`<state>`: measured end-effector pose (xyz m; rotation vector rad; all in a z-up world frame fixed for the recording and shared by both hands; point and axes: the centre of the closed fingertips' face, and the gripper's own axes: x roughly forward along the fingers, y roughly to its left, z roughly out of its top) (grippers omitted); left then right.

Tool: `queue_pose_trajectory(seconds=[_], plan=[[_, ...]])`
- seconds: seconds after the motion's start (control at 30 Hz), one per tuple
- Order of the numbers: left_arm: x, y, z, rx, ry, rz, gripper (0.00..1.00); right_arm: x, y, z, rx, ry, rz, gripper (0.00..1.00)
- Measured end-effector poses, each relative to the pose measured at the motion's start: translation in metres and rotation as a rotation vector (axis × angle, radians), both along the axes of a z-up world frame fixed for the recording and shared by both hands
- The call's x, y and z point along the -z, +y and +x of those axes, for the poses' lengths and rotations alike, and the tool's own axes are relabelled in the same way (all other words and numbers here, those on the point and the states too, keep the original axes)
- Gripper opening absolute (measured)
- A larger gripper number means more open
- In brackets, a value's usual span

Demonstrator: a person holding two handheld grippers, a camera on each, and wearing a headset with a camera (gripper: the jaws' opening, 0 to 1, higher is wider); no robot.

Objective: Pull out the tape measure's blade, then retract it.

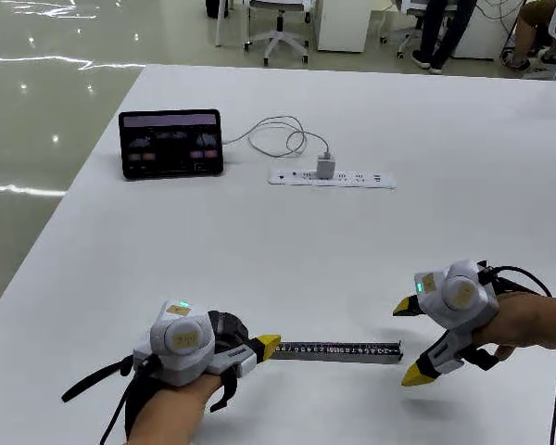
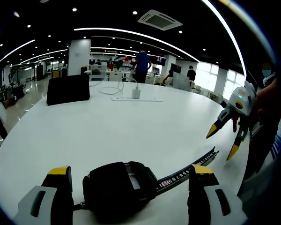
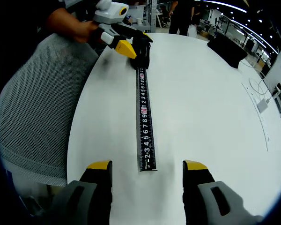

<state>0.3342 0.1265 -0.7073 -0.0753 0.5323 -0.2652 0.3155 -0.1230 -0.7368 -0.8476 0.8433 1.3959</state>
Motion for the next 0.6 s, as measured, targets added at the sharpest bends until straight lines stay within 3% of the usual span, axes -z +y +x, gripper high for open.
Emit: queue_pose_trajectory(seconds=[0.3,0.6], plan=[[0.001,0.002,0.001,-0.010,0.003,-0.007,1.00,0.013,-0.002,-0.005,-0.055,0.024,-0.047,0.34],[0.002,0.003,0.001,-0.018,0.008,-0.011,0.99,0.018,-0.001,-0.001,-0.033,0.030,-0.055,0.20]])
